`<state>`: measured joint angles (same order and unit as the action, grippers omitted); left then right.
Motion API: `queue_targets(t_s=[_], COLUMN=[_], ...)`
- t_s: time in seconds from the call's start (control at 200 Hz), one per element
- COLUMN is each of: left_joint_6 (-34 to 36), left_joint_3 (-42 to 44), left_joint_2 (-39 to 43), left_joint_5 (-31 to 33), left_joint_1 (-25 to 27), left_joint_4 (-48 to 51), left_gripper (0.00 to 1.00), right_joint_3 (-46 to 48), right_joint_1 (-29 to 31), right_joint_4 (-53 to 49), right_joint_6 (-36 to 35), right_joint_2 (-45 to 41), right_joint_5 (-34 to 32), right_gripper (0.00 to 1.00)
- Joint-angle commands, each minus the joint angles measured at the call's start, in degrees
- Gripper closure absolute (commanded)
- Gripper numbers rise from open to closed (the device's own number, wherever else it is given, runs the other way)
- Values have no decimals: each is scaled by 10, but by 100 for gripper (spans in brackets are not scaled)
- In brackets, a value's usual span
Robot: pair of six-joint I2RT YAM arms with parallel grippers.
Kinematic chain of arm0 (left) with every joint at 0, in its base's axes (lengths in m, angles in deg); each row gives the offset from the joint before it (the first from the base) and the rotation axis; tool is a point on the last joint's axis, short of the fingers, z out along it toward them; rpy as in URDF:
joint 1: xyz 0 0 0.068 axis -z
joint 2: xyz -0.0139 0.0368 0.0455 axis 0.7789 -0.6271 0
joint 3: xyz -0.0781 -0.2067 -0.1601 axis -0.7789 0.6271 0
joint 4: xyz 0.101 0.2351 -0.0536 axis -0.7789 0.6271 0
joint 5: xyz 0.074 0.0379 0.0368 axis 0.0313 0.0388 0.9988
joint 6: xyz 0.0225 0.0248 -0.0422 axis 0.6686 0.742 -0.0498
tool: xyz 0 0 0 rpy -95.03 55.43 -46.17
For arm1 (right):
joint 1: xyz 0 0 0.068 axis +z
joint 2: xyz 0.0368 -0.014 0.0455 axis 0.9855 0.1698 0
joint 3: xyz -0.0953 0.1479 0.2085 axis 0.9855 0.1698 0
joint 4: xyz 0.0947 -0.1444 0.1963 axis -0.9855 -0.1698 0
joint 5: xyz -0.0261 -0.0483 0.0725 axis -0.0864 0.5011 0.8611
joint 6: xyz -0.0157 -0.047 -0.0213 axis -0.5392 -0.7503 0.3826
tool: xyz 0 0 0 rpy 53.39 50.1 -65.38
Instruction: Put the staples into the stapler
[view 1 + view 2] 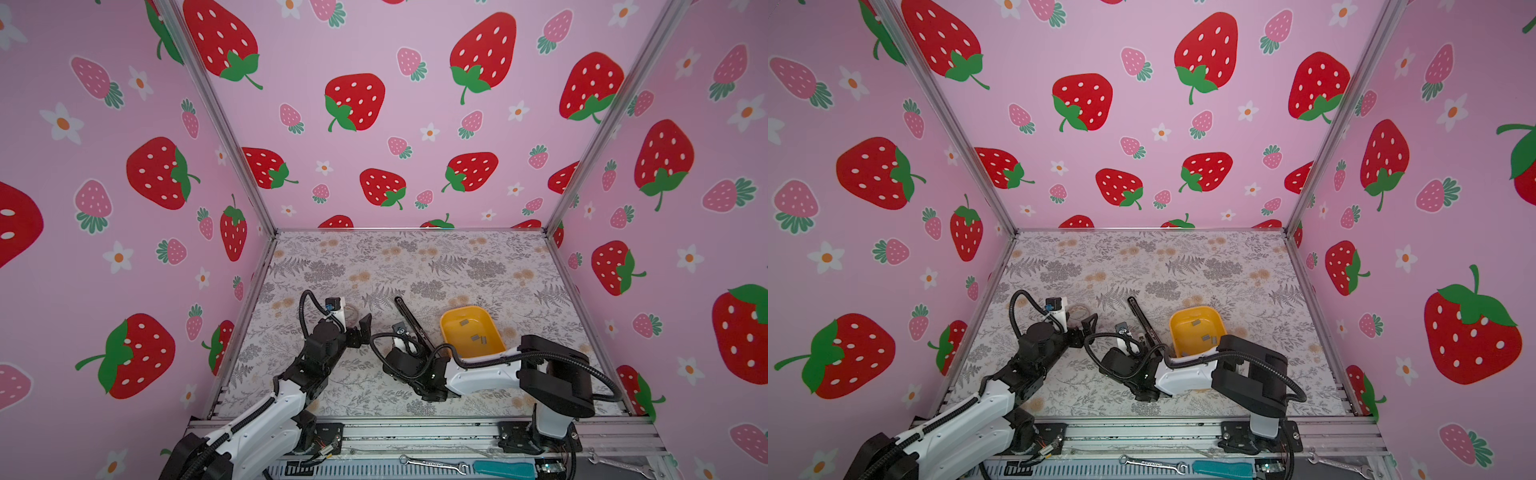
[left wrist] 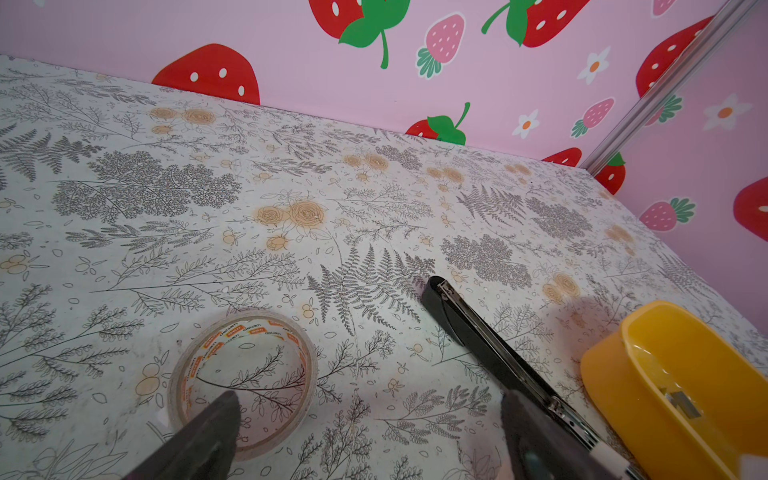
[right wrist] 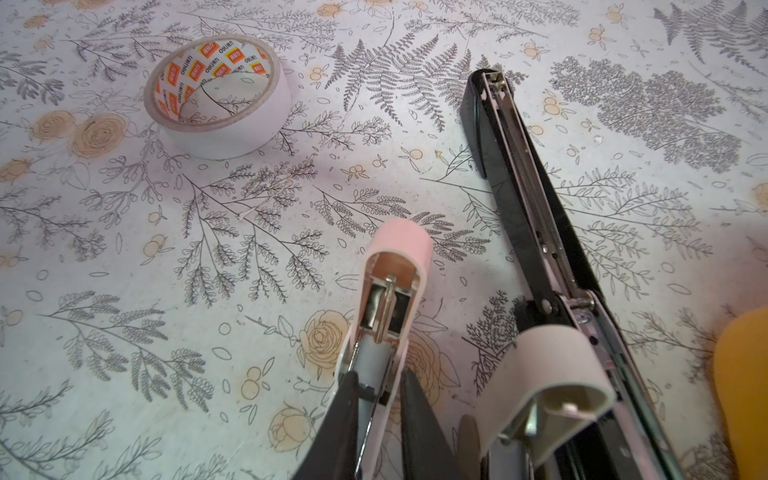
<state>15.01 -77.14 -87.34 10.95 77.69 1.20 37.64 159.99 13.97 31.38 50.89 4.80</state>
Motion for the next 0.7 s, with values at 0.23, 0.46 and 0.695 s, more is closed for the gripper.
queue_targets(t_s=[0.23, 0.46, 0.695], left_joint_6=[6, 2, -5], left_joint_3=[-8, -8, -4], left_joint_2=[-2, -1, 2], left_joint_5=[-7, 14, 48], left_joint_1=[1, 1, 1], left_joint_4=[7, 15, 25], left_gripper=[1, 1, 1], right_joint_3=[-14, -10, -2], right_joint_1=[2, 2, 2], right_joint_4=[-16, 13, 61], right_joint_6=[25, 8, -33], right_joint_2=[36, 48, 50], right_joint_5=[9, 28, 63], right_gripper=[79, 74, 80])
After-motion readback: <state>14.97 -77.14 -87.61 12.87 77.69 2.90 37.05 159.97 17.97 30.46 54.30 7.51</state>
